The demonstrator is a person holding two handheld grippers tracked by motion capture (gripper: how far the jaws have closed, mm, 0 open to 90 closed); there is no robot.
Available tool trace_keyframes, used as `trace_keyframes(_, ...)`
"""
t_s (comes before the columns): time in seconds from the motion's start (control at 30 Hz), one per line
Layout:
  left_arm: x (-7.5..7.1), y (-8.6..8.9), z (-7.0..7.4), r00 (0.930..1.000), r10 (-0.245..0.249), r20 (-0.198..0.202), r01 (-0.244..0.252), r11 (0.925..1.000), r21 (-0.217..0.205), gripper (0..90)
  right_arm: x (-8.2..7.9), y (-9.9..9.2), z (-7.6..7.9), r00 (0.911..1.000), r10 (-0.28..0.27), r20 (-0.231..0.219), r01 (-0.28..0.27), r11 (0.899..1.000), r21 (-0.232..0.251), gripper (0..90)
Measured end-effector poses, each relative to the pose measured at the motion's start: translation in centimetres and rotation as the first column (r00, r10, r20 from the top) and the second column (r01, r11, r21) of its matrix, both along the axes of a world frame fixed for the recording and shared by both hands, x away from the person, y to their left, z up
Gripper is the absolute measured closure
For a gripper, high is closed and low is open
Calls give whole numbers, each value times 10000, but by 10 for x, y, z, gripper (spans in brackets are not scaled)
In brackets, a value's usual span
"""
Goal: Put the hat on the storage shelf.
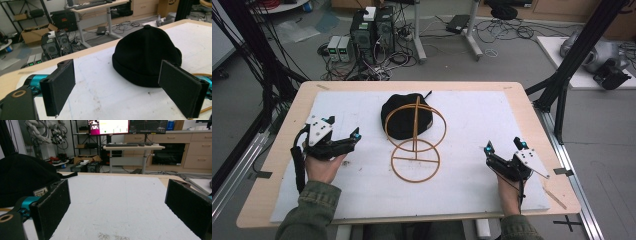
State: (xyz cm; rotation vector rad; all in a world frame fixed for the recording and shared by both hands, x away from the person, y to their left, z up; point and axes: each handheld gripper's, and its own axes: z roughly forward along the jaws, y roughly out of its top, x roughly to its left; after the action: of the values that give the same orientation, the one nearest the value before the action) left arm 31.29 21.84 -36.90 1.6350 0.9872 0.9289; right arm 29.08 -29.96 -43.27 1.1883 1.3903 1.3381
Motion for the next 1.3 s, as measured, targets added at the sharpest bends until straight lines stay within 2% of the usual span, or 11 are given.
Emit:
trace_keyframes(0.07, 4, -5, 3, 10000, -64, 18, 64, 9998, 184, 144, 0, 0, 0, 10000, -18, -2, 18, 10000, -19, 52)
trace_keyframes(0.17, 12, -15, 9, 9994, -293, -185, 300, 9987, 405, 144, 0, 1, 0, 10000, 12, 50, -12, 9999, -123, 52)
trace_keyframes(0.4, 24, -28, 6, 9993, -260, -268, 267, 9993, 243, 144, -2, 4, 0, 9998, 195, -22, -196, 9997, -166, 52)
trace_keyframes(0.53, 32, -32, 5, 9993, -237, -275, 237, 9997, -32, 147, -3, 7, 0, 9995, 323, 1, -323, 9990, -303, 52)
trace_keyframes(0.63, 39, -36, 4, 9995, -177, -280, 179, 9998, 65, 154, -2, 8, -1, 9991, 421, 11, -421, 9981, -455, 52)
trace_keyframes(0.9, 57, -49, 0, 9973, -471, -564, 487, 9985, 269, 159, -1, 3, -1, 9995, 317, -24, -318, 9994, -146, 52)
trace_keyframes(1.03, 68, -54, 3, 9946, -538, -888, 564, 9980, 268, 161, 0, 2, -1, 9994, 355, -40, -355, 9992, -162, 52)
trace_keyframes(1.13, 72, -56, 3, 9939, -648, -890, 676, 9973, 282, 161, 1, 2, -2, 9993, 360, -54, -361, 9992, -183, 52)
trace_keyframes(1.17, 79, -59, 2, 9921, -760, -995, 789, 9966, 257, 162, 2, 2, -2, 9993, 376, -39, -376, 9990, -234, 52)
trace_keyframes(1.27, 84, -60, -1, 9897, -911, -1105, 935, 9955, 170, 169, 2, 2, -2, 9992, 391, -54, -392, 9991, -186, 53)
trace_keyframes(1.3, 88, -61, -6, 9871, -1083, -1177, 1093, 9940, 28, 172, 2, 2, -2, 9988, 469, -114, -468, 9989, 103, 52)
